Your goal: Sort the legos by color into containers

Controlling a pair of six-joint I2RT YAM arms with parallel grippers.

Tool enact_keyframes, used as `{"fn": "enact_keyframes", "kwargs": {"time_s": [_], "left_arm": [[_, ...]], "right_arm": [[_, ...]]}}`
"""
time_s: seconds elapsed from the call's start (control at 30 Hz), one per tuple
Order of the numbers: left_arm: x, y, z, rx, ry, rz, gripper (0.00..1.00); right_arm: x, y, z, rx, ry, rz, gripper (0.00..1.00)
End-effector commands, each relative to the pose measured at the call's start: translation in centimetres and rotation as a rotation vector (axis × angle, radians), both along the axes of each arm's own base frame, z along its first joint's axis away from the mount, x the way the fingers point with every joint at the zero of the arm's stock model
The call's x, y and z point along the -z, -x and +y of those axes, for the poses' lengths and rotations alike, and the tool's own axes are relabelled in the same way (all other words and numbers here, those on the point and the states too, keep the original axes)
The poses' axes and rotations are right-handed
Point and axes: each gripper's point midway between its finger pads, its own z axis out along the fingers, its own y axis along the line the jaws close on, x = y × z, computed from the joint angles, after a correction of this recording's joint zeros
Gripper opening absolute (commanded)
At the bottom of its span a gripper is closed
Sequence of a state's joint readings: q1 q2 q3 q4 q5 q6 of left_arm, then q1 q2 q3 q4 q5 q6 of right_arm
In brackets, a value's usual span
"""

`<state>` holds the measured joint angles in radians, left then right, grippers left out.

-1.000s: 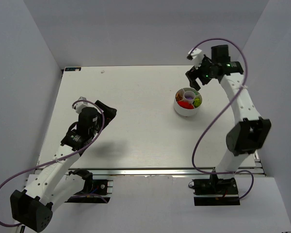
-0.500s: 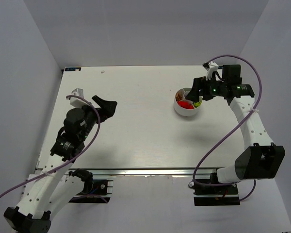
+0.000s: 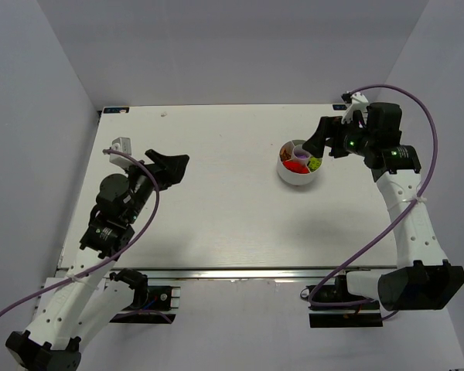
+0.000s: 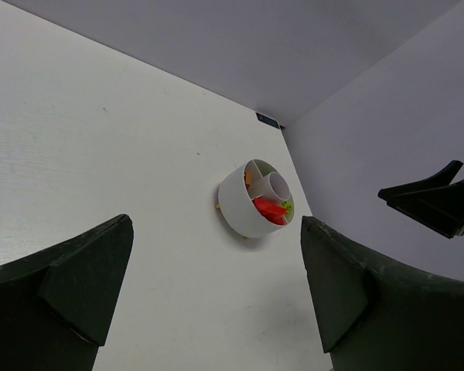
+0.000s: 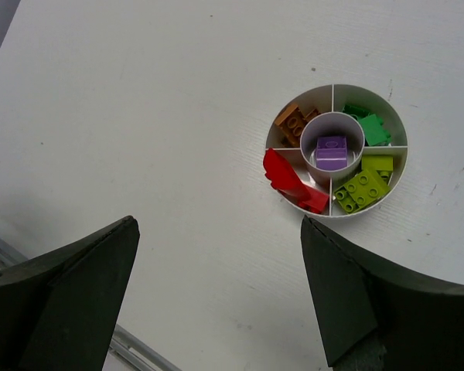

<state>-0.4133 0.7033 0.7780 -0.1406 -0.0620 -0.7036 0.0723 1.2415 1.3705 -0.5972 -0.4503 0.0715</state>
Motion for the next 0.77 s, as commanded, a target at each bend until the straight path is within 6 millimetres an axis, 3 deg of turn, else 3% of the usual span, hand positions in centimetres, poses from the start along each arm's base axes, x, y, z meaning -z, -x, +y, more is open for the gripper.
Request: {"fn": "enact_keyframes", "kwargs": {"time_s": [0.0,0.63,0.73], "left_arm": [[-1.4,0.1,-0.2,0.015,0.038,-0.051,0.98],[-2.2,1.6,0.6,0.003,0.074,-0.085,0.98],[-2.0,1.6,0.6,0.003,0.075,-0.078,0.98]], "right_arm": [[-0.6,0.2,-0.2,0.007,-0.004,-0.009,0.9],[-1.5,0.3,-0.5,-0.023,-0.068,-0.022,0.9],[-1.0,-0.2,-1.8,0.025,-0.051,-0.037,0.9]]}}
